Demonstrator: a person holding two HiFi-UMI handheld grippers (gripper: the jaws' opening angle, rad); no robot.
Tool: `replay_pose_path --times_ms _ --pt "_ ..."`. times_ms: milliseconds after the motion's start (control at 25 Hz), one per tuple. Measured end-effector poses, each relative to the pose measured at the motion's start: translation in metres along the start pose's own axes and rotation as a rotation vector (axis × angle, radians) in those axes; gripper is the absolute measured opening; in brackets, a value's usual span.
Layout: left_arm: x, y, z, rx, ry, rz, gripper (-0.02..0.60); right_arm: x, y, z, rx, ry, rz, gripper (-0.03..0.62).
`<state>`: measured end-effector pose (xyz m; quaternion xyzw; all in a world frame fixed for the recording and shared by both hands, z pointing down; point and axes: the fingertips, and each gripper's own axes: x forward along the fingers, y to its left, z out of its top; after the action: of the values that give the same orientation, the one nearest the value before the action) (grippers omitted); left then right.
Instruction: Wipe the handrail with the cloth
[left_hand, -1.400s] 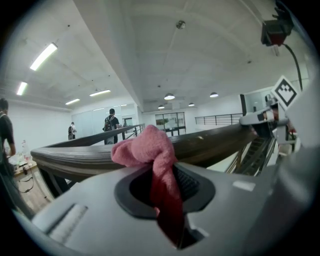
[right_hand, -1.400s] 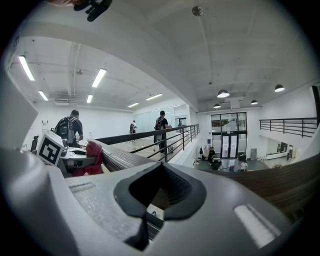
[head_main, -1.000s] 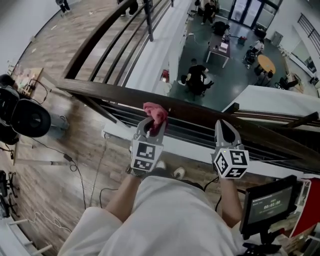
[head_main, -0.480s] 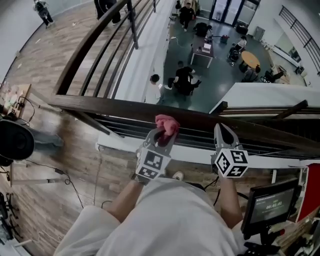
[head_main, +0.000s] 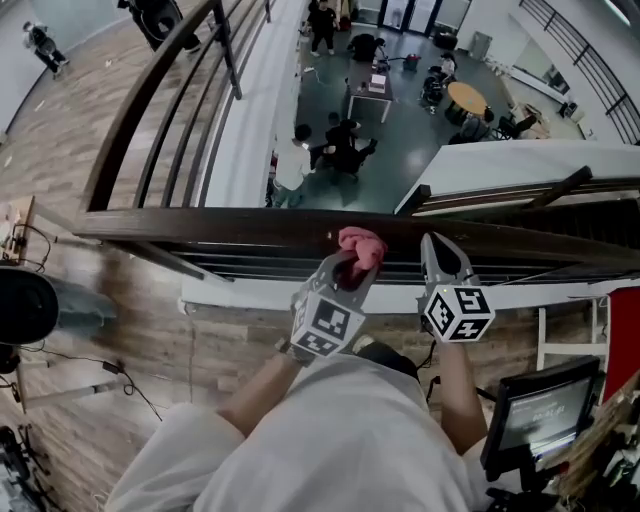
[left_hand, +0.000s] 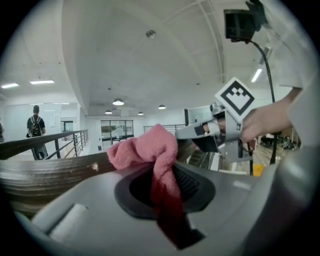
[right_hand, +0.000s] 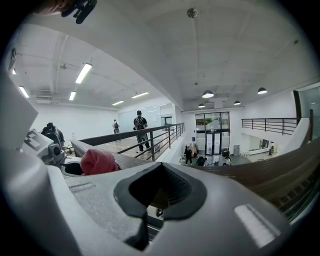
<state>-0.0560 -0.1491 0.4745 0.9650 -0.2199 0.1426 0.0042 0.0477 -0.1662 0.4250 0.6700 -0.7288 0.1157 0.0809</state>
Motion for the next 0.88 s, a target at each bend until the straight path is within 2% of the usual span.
replay_pose_path --times_ms 320,560,880 --pt "0.009 -0.011 0.005 0.018 0.007 -0.015 0.074 -0.011 -0.005 0.009 0.060 -0.013 -0.010 0.003" --pt "0.023 -0.025 0.007 0.002 0.002 0.016 0.074 -0.034 -0.046 0.004 0.053 -0.013 -0.049 0.003" --pt "0.048 -0.046 0.009 0.022 0.014 0.009 0.074 -0.053 -0.093 -0.003 0.054 -0.028 -0.096 0.003"
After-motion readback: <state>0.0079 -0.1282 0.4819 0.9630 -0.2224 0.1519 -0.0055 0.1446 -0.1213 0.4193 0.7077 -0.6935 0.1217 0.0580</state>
